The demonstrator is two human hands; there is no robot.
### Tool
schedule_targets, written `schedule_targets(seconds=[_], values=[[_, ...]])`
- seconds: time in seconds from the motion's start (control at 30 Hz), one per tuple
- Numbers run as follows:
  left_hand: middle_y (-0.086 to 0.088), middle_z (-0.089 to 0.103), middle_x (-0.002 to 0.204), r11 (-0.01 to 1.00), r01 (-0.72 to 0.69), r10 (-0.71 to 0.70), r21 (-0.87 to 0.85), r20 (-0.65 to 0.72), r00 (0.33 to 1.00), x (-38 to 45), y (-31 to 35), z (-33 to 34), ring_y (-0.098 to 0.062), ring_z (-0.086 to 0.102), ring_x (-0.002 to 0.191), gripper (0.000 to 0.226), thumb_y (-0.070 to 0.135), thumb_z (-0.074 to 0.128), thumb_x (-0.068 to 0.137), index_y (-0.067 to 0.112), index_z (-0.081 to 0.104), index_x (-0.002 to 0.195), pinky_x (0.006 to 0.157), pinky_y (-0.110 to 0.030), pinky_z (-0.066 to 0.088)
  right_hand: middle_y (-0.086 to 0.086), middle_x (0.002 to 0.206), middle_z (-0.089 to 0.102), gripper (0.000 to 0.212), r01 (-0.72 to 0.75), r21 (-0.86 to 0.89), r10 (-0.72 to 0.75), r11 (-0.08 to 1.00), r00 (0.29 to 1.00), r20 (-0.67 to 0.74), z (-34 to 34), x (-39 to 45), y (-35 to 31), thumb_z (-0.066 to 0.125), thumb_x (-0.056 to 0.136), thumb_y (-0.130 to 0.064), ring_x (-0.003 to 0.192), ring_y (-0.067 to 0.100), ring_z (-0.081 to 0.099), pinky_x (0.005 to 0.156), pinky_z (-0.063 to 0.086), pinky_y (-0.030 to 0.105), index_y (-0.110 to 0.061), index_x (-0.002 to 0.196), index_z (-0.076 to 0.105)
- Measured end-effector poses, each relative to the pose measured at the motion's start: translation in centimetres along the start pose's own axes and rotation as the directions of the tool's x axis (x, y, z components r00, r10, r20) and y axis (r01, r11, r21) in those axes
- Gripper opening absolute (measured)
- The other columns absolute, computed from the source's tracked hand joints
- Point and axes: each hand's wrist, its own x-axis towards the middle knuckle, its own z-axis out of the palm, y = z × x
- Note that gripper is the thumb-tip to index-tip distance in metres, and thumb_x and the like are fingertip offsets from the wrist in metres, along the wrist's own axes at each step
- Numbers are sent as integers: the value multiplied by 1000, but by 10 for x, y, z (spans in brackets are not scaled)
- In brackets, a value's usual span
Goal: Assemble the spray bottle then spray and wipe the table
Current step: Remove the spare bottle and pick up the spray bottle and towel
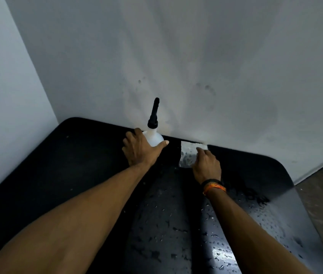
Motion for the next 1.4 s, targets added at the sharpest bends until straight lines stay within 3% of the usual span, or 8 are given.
schedule_targets(seconds=[0.23,0.47,0.57,0.67,0.83,0.93,1.07,1.4], values=[[-12,47,128,995,-96,96,-35,7,995,10,-10,9,-34,48,118,94,69,82,58,11,48,124,95,-48,48,18,134,60,45,94,49,-96,994,995,39,20,6,-3,61,90,-17,117,39,59,98,48,44,-7,134,60],[-11,52,133,955,-163,230,-246,276,933,30,-7,4,-29,53,121,76,31,88,69,10,54,135,99,-42,50,12,144,53,56,123,54,-128,991,987,98,28,7,10,58,95,-48,129,33,51,110,39,43,-15,140,55],[-11,51,143,952,-149,237,-266,341,910,37,-1,0,-29,51,130,85,22,83,71,11,45,146,107,-43,47,11,144,51,62,151,26,-153,988,982,108,28,10,15,54,94,-56,130,32,49,112,38,45,-18,142,53],[-10,36,154,959,-152,220,-238,296,930,36,2,5,-30,38,140,97,27,83,71,12,33,153,115,-46,38,11,153,43,69,153,13,-153,988,978,139,30,12,20,51,93,-64,139,33,41,120,28,51,-22,148,47],[-10,43,135,989,-150,150,-12,149,977,23,7,14,-32,43,125,109,73,85,47,16,48,132,104,-46,42,10,162,31,72,98,-3,-97,995,986,137,33,14,23,40,93,-71,151,29,25,123,10,52,-28,151,41],[-10,44,131,990,-139,137,-1,148,979,24,10,17,-34,45,120,100,64,89,48,15,50,126,101,-45,43,7,164,28,66,64,-15,-61,998,986,154,36,13,25,36,97,-65,153,28,21,123,4,57,-30,152,38],[-8,47,129,968,-251,238,19,260,936,28,15,15,-33,46,120,87,48,88,55,16,51,128,102,-44,39,3,164,28,63,37,-12,-35,999,987,157,36,14,24,40,97,-62,153,26,19,122,0,61,-32,152,38],[-1,61,121,976,-218,214,-21,310,926,34,17,6,-31,55,114,72,45,82,52,26,61,117,94,-40,40,4,164,26,63,36,-13,-34,999,985,171,34,12,22,40,97,-61,154,27,17,121,-1,63,-31,153,37]])
